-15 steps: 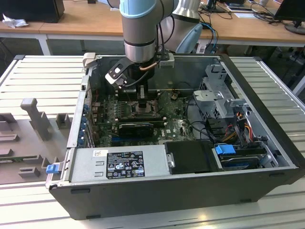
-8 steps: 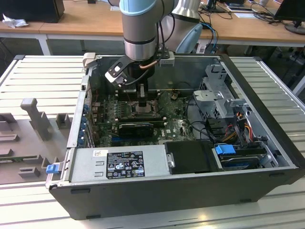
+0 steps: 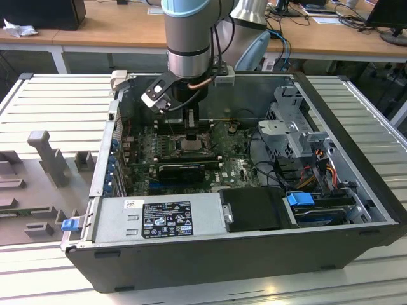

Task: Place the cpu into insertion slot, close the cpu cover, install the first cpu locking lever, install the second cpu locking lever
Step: 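Close the cpu cover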

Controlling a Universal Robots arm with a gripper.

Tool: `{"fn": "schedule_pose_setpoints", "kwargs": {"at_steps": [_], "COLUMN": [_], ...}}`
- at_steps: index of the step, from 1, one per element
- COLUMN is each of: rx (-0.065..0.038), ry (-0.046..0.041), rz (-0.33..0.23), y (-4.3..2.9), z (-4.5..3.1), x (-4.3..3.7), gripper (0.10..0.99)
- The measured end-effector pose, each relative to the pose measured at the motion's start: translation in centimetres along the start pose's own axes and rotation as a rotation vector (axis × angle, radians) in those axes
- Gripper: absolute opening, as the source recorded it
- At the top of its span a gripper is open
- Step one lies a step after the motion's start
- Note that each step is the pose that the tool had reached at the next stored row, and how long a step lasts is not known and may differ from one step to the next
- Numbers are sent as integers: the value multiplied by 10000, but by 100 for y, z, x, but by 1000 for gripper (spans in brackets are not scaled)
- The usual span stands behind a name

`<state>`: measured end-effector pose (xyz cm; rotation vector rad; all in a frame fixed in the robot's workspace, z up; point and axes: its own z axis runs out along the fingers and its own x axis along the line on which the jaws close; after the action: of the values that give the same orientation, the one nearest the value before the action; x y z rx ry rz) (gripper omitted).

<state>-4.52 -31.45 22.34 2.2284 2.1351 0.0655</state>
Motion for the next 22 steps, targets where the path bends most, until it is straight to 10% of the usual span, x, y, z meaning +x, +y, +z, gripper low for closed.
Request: {"fn": "schedule_pose_setpoints", "kwargs": {"at_steps": [22], "rx": [17], "ry": [0], "rz": [-1], "y": [236], "z": [19], "x": [10], "gripper": [106]}}
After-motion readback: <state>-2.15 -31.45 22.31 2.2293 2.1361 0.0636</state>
